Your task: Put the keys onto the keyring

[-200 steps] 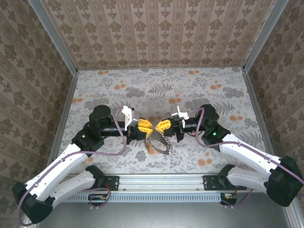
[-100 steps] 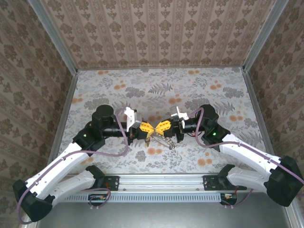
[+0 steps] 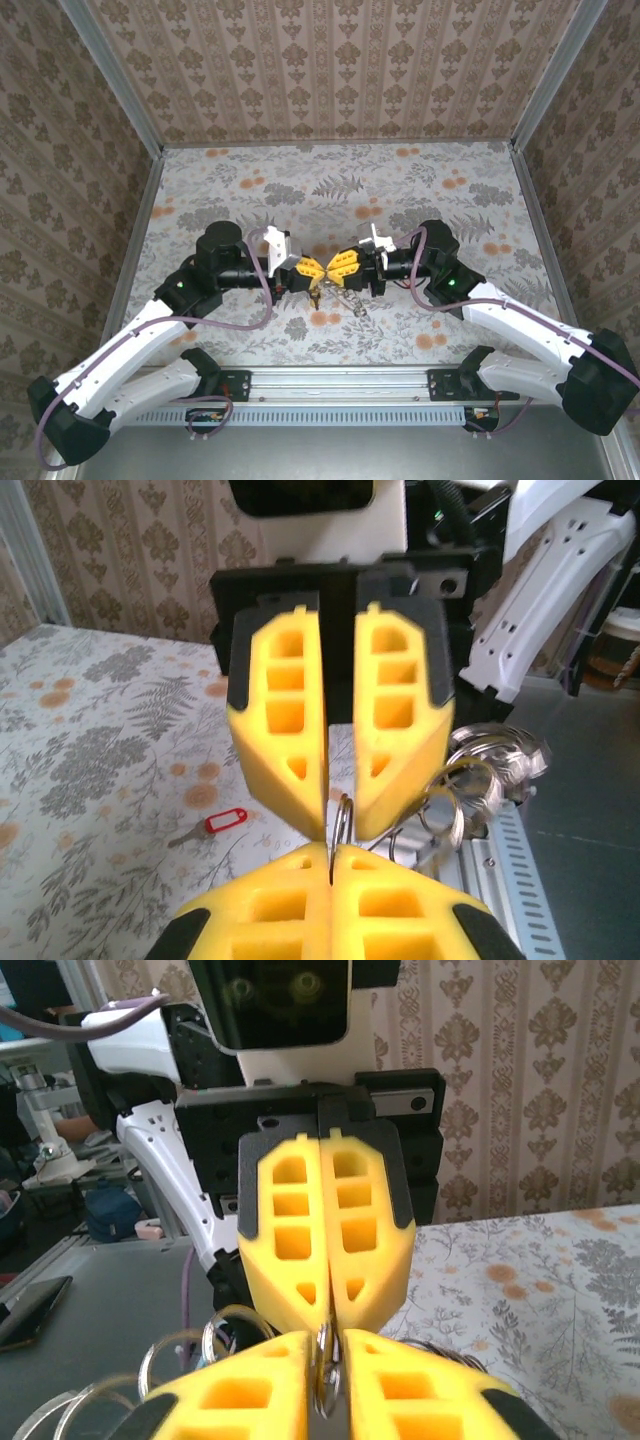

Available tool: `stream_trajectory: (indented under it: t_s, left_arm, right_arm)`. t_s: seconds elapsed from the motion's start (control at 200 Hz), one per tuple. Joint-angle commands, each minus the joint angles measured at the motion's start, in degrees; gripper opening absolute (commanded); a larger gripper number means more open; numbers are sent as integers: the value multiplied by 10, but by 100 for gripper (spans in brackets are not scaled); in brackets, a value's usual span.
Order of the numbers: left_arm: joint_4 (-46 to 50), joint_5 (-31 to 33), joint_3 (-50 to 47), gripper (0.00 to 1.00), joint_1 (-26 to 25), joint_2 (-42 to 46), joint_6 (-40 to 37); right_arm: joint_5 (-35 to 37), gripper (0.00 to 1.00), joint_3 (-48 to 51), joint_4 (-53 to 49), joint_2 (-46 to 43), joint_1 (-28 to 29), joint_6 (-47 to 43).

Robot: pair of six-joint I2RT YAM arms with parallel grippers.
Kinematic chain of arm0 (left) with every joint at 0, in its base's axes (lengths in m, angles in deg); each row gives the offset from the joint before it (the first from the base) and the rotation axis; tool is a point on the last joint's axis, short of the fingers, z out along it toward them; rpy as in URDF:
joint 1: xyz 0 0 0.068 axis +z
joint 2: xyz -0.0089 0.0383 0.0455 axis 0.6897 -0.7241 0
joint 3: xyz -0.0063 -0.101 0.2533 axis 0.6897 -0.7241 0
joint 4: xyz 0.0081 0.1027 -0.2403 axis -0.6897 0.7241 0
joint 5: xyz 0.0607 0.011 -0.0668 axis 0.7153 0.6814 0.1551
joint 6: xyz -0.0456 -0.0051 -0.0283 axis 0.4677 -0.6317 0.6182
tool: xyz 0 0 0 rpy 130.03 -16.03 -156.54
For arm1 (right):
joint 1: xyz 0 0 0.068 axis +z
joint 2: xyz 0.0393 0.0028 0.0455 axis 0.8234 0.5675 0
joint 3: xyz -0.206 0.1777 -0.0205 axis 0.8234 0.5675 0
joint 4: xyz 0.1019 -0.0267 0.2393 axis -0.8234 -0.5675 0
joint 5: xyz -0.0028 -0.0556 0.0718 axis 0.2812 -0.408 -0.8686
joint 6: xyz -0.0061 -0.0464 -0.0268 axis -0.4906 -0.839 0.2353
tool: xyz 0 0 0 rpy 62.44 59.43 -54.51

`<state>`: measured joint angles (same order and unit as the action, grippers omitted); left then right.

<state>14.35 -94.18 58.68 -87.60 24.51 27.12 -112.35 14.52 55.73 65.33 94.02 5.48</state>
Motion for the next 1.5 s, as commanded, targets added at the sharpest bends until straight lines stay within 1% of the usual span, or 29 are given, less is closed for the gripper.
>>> stream_trajectory:
  t_s: [0.0, 0.065, 0.135, 0.225, 0.25, 0.48, 0.565, 0.655, 0.73, 0.855, 0.94, 0.985, 1.03, 1.075, 1.115, 1.205, 1.275, 1.42, 1.5]
  left_arm:
    - [15, 43, 17, 0, -4, 4, -23]
    - [17, 51, 17, 0, -4, 5, -25]
    - [18, 57, 18, 0, -3, 6, -27]
    - [21, 57, 17, 0, -4, 5, -32]
    - [23, 77, 17, 0, -5, 4, -34]
    - [39, 124, 18, 0, -16, 2, -52]
    - [46, 140, 20, 0, -22, -4, -58]
    - [47, 156, 18, 0, -28, -8, -61]
    - [35, 159, 11, 0, -28, -12, -58]
    - [15, 156, -3, 0, -28, -15, -44]
    - [7, 152, -12, 0, -27, -14, -31]
    - [6, 152, -17, 0, -27, -13, -22]
    - [4, 152, -22, 0, -26, -12, -13]
    - [1, 150, -29, 0, -25, -11, -4]
    - [-2, 150, -34, 0, -26, -9, 2]
    - [-16, 152, -49, 0, -26, 4, 14]
    - [-28, 153, -60, 0, -22, 15, 23]
    - [-36, 158, -65, 0, -12, 17, 37]
    - [-43, 161, -73, 0, -12, 17, 41]
  right_arm:
    - [54, 31, -2, -28, -35, 5, -26]
    - [84, 37, 2, -51, -49, 5, -35]
    - [112, 40, 3, -79, -59, 5, -46]
    - [138, 41, 5, -99, -69, 5, -53]
    - [145, 41, 6, -103, -71, 5, -54]
    - [175, 41, 1, -145, -88, 5, -65]
    - [242, 41, -7, -193, -96, 5, -64]
    - [347, 42, -28, -295, -106, 4, -50]
    - [416, 43, -36, -369, -118, -1, -28]
    - [504, 56, -42, -468, -144, -15, 20]
    - [544, 58, -58, -545, -128, -53, 59]
    - [544, 58, -63, -579, -106, -84, 77]
    - [513, 58, -64, -610, -78, -124, 91]
    - [475, 57, -61, -613, -49, -154, 97]
    - [461, 56, -59, -609, -22, -171, 98]
    - [470, 56, -70, -598, 37, -186, 81]
    - [458, 54, -87, -595, 91, -199, 68]
    - [435, 49, -119, -596, 180, -200, 54]
    - [440, 44, -130, -603, 223, -196, 54]
